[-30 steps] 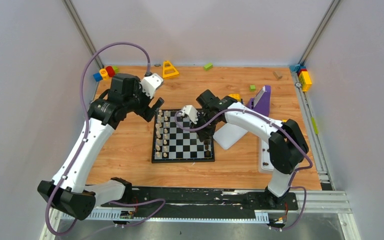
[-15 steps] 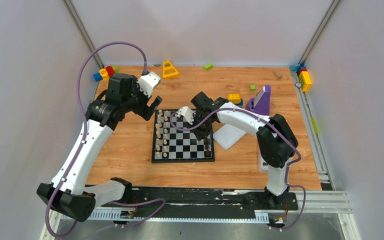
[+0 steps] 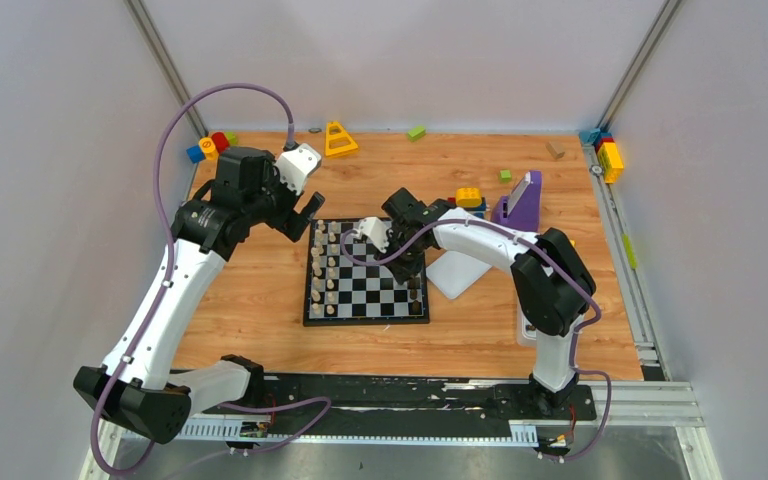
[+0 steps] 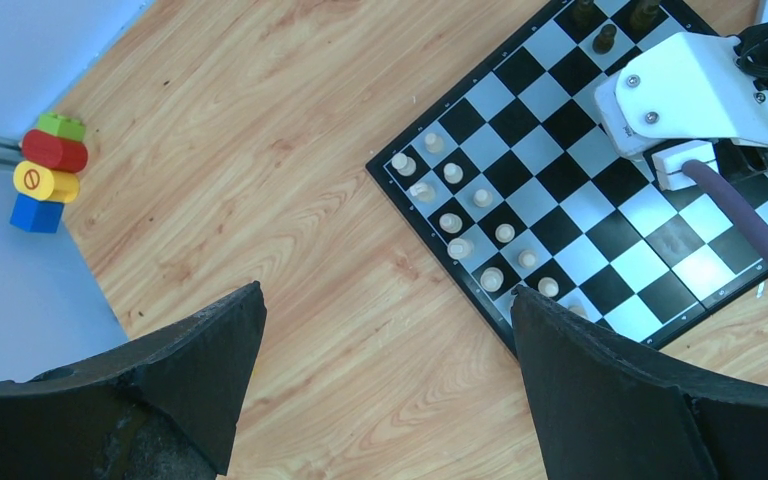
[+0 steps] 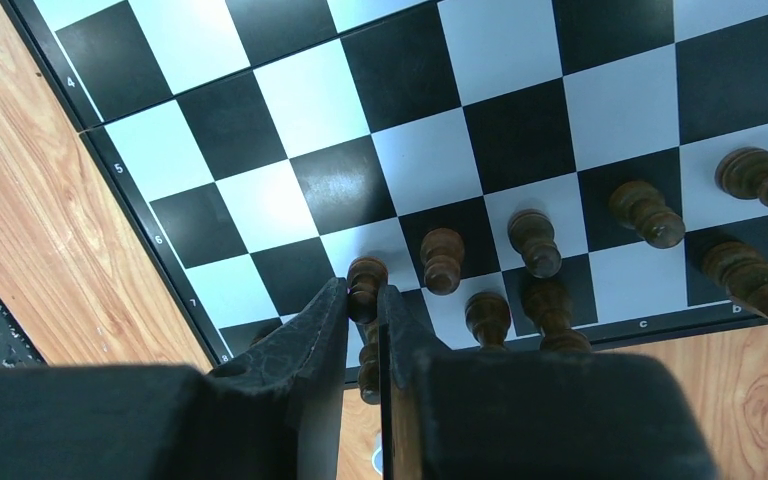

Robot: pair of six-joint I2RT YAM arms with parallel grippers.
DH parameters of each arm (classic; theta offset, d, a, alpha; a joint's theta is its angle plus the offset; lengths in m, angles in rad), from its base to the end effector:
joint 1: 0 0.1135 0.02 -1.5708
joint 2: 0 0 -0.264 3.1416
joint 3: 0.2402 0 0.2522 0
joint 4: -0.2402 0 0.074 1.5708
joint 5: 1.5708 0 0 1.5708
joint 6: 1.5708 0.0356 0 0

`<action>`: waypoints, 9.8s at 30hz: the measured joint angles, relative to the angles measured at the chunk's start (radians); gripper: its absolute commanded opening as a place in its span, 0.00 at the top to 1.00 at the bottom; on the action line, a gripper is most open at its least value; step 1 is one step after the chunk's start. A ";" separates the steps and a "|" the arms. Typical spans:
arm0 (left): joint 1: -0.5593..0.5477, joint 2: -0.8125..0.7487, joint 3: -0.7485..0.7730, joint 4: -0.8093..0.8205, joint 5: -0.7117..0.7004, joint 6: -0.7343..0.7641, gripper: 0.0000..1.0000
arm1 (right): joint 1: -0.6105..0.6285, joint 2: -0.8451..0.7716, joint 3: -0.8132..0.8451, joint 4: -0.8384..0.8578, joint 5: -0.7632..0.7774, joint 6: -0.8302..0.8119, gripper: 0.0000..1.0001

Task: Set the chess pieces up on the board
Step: Place the chess piece on the chessboard, then pick up the chess piece from the storage box, then place the chess piece on the chessboard, then adjust the storage box at the center of the board, then pick up the chess piece from the storage box.

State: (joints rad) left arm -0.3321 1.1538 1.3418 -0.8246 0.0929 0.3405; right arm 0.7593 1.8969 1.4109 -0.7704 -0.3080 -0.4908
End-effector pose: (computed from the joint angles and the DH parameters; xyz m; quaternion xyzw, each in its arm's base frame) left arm 0.2168 -0.0783 0.3945 0.3141 0.8350 -0.0396 0.4500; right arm 0.2701 0.2712 0.1996 -0.5906 0.7774 0.1708 0.1330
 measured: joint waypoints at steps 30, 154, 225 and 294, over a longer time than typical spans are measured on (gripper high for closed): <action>0.000 0.000 -0.008 0.007 0.007 0.000 0.00 | 0.017 0.014 -0.035 0.028 0.024 0.011 0.61; 0.059 -0.075 -0.021 0.077 -0.072 -0.074 0.00 | 0.060 -0.089 0.043 -0.169 -0.034 0.052 0.98; 0.062 -0.073 -0.070 0.093 0.129 -0.058 0.00 | -0.385 -0.636 -0.156 -0.118 -0.010 0.055 0.50; 0.062 0.027 -0.108 0.074 0.264 -0.015 0.00 | -0.916 -0.739 -0.606 -0.151 -0.158 -0.240 0.58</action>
State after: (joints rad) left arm -0.2703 1.1812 1.2335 -0.7506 0.3565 0.3252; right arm -0.1566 1.1584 0.8047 -0.9218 -0.4664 -0.7307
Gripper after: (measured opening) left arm 0.998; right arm 0.419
